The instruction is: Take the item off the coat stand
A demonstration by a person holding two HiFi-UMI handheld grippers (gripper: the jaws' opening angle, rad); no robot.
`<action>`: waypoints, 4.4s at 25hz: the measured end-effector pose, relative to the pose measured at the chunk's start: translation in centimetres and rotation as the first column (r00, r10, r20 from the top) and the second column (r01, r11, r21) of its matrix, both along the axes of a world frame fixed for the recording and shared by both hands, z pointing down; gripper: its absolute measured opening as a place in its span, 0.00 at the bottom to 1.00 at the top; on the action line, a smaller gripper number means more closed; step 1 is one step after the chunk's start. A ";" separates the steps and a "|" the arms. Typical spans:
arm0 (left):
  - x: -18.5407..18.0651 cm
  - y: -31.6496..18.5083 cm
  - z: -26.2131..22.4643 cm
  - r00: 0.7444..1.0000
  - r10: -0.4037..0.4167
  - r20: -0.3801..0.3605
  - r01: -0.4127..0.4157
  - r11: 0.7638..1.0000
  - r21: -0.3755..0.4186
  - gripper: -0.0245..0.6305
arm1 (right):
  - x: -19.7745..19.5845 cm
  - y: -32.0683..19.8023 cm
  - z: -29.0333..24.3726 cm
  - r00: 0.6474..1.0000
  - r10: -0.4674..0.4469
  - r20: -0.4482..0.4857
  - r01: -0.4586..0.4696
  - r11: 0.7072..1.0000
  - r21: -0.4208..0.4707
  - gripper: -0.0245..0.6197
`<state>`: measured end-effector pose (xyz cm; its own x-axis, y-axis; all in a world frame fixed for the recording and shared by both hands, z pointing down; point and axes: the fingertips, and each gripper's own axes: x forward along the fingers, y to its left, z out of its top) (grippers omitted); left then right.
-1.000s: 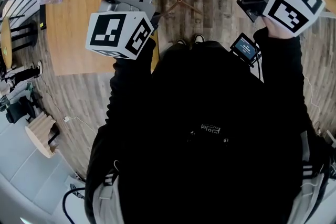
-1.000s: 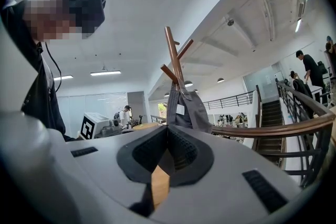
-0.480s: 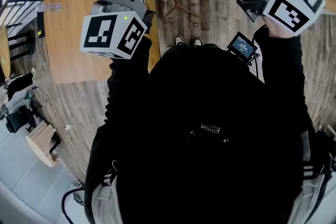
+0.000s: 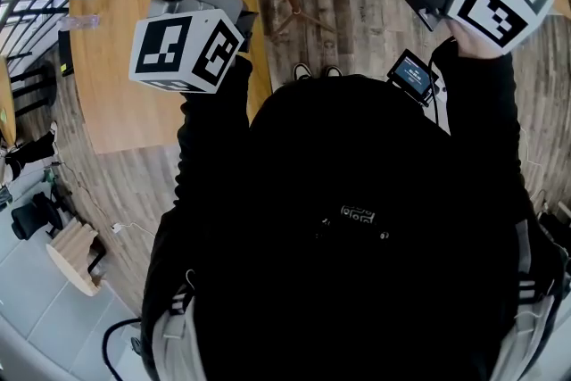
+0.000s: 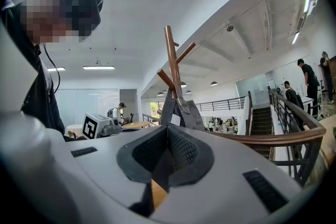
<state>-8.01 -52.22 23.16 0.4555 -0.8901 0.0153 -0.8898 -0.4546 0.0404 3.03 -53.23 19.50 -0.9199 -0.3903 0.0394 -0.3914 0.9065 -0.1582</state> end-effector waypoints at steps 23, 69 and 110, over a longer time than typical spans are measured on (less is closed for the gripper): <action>-1.7 0.6 -1.0 1.000 -0.018 0.000 0.018 0.999 0.030 0.10 | -0.8 0.6 -0.7 0.999 0.047 -0.016 -0.047 0.999 0.025 0.10; -3.3 -5.5 1.7 0.998 0.010 -0.054 -0.011 1.000 -0.025 0.37 | -4.5 -5.9 3.9 0.976 0.096 -0.195 -0.098 0.995 -0.002 0.30; 3.3 3.0 -5.0 0.992 0.123 -0.008 -0.122 0.988 0.095 0.07 | 1.0 3.5 -3.7 0.984 0.145 -0.101 -0.133 0.984 0.119 0.09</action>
<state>-4.75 -49.24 18.13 0.5608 -0.8248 -0.0727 -0.8268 -0.5625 0.0046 3.98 -49.74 15.77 -0.8489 -0.5217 0.0853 -0.5242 0.8516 -0.0084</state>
